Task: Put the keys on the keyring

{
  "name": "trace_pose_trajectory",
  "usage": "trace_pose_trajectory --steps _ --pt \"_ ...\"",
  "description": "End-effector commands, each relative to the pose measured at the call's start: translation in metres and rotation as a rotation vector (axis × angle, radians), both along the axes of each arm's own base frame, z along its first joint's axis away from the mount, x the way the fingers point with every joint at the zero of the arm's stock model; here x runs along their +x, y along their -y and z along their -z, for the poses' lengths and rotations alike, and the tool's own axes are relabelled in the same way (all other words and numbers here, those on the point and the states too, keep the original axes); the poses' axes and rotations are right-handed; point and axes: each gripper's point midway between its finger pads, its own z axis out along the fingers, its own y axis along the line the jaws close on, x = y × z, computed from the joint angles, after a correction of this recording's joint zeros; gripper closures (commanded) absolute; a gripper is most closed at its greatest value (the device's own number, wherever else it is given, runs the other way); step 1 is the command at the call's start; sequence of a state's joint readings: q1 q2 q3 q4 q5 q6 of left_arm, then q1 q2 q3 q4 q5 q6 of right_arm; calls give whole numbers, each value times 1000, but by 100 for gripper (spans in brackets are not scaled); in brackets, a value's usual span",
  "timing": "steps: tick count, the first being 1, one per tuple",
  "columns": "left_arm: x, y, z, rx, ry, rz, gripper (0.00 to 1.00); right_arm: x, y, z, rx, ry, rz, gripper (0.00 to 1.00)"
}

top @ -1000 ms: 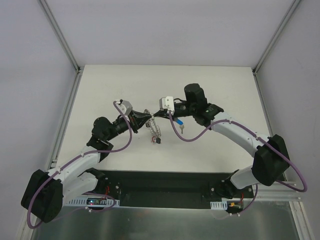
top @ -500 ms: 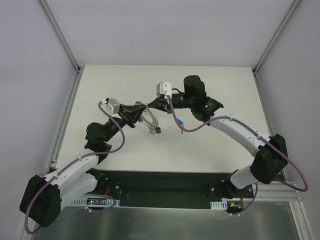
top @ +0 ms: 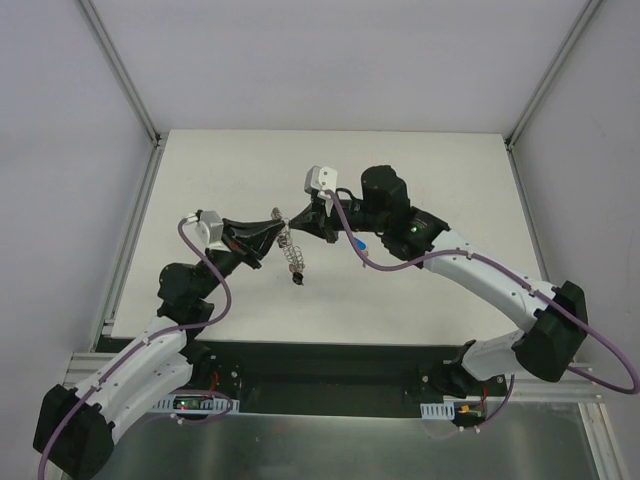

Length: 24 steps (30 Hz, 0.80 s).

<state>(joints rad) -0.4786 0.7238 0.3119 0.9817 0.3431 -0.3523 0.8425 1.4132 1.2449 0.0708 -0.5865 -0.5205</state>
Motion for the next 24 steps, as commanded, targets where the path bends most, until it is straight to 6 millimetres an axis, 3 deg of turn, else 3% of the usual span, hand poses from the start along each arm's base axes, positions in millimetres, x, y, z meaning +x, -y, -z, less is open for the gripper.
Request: trace_pose_trajectory --steps 1,3,6,11,12,17,20,24 --pt "-19 -4 -16 4 60 24 93 -20 11 -17 14 -50 33 99" --pt "-20 -4 -9 38 36 24 82 -25 13 -14 -9 -57 40 99" --pt "-24 -8 -16 56 39 7 71 -31 15 -15 -44 -71 38 99" --pt "-29 -11 -11 195 7 1 67 -35 25 -11 -129 -75 38 99" --pt "-31 -9 -9 215 -1 18 63 -35 27 -18 -133 -57 38 99" --pt "-47 7 10 382 -3 173 47 -43 41 -11 -210 -60 16 99" --pt "-57 19 18 479 52 296 41 -50 51 -9 -239 -39 0 99" --pt "-51 26 19 561 136 352 38 -54 58 -7 -276 -23 -16 99"
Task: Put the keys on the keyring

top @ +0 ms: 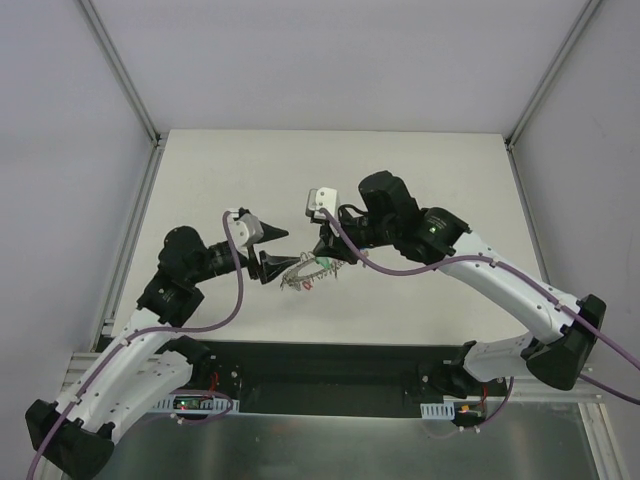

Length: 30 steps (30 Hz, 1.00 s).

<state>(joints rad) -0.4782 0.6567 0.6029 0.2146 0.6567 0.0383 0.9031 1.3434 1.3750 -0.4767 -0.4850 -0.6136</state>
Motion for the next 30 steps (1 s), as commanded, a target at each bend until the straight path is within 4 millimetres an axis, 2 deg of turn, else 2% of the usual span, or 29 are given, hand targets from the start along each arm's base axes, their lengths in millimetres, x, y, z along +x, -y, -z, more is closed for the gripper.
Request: trace_pose_trajectory --steps 1,6,8,11,15,22,28,30 --pt "-16 11 -11 91 143 196 38 -8 14 -33 20 84 -34 99" --pt "-14 18 -7 131 157 329 39 -13 17 -37 14 86 -52 99" --pt "-21 22 -18 115 162 410 40 -14 15 -39 15 71 -57 99" --pt "-23 26 -24 105 141 477 44 -18 14 -45 32 70 -77 99" --pt "-28 30 -22 92 114 564 51 -17 12 -44 33 68 -84 99" --pt "-27 31 -24 91 102 567 57 -14 4 -48 52 76 -95 99" --pt "-10 30 -19 115 81 464 57 -12 0 -47 55 82 -100 99" --pt "-10 30 -19 114 78 464 58 -12 0 -46 56 83 -101 99"
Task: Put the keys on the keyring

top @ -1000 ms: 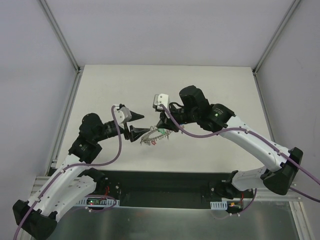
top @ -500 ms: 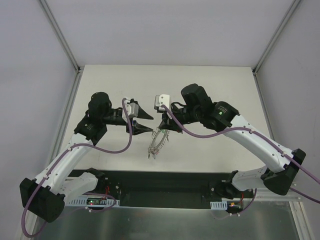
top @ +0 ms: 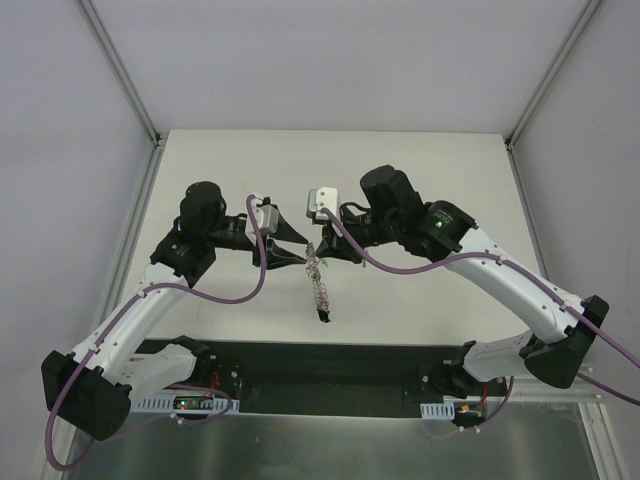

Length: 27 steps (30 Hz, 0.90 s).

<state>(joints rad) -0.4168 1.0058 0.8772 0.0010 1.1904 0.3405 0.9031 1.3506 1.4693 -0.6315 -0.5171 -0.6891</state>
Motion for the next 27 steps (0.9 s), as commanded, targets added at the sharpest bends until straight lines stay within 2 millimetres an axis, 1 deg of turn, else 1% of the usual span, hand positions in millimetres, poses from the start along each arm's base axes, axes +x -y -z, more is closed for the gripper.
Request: trace_pose_trajectory --steps 1,6,8,12,19,24,25,26,27 --pt "5 -1 -17 -20 55 -14 58 1 -11 -37 111 70 -37 99" --pt "-1 2 -21 -28 18 32 62 3 -13 -37 115 77 -31 99" --pt "-2 4 -18 -25 -2 48 63 3 -13 -37 118 75 -33 99" --pt "-9 8 -19 -29 -22 97 66 3 -13 -38 121 75 -28 99" --pt "-8 12 -16 -21 -39 106 71 2 -12 -39 123 80 -29 99" --pt "-4 17 -15 -16 -48 112 80 4 -12 -35 112 85 -24 99" --pt "-4 18 -15 -14 -48 112 82 5 -12 -34 110 86 -23 99" --pt "-3 19 -14 -13 -52 115 88 6 -12 -34 108 91 -21 99" --pt "-2 20 -14 -12 -55 115 91 6 -12 -34 107 93 -21 99"
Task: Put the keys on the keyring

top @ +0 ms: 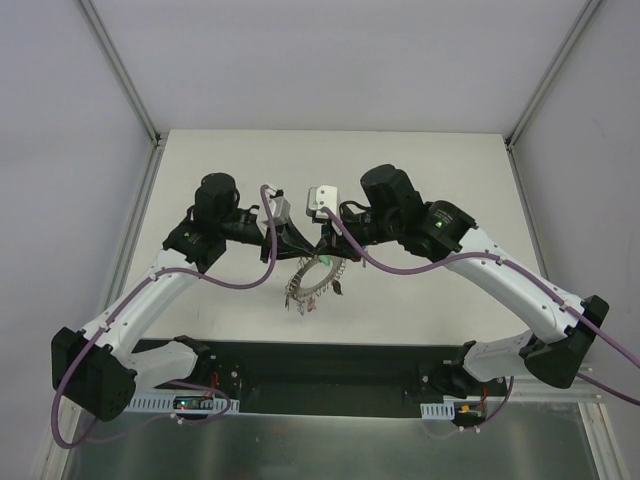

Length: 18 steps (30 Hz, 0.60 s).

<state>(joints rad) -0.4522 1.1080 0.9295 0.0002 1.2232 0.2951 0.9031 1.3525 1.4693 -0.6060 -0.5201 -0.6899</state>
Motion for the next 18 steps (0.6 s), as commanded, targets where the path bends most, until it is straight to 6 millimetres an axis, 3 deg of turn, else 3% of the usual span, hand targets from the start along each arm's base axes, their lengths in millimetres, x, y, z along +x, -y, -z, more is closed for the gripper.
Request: trace_pose_trajectory --steps 1,2,7,10,18 --pt "-3 5 -19 -33 43 49 96 5 -8 -29 84 83 -15 99" --pt "0 6 -17 -28 41 39 100 7 -7 -28 79 90 -10 99" --pt "18 5 -9 -6 71 -31 100 27 3 -23 68 110 39 99" --pt "39 3 -8 4 54 -76 100 49 14 -20 65 120 88 99" --pt "111 18 -32 -43 6 -210 100 98 30 1 2 156 195 99"
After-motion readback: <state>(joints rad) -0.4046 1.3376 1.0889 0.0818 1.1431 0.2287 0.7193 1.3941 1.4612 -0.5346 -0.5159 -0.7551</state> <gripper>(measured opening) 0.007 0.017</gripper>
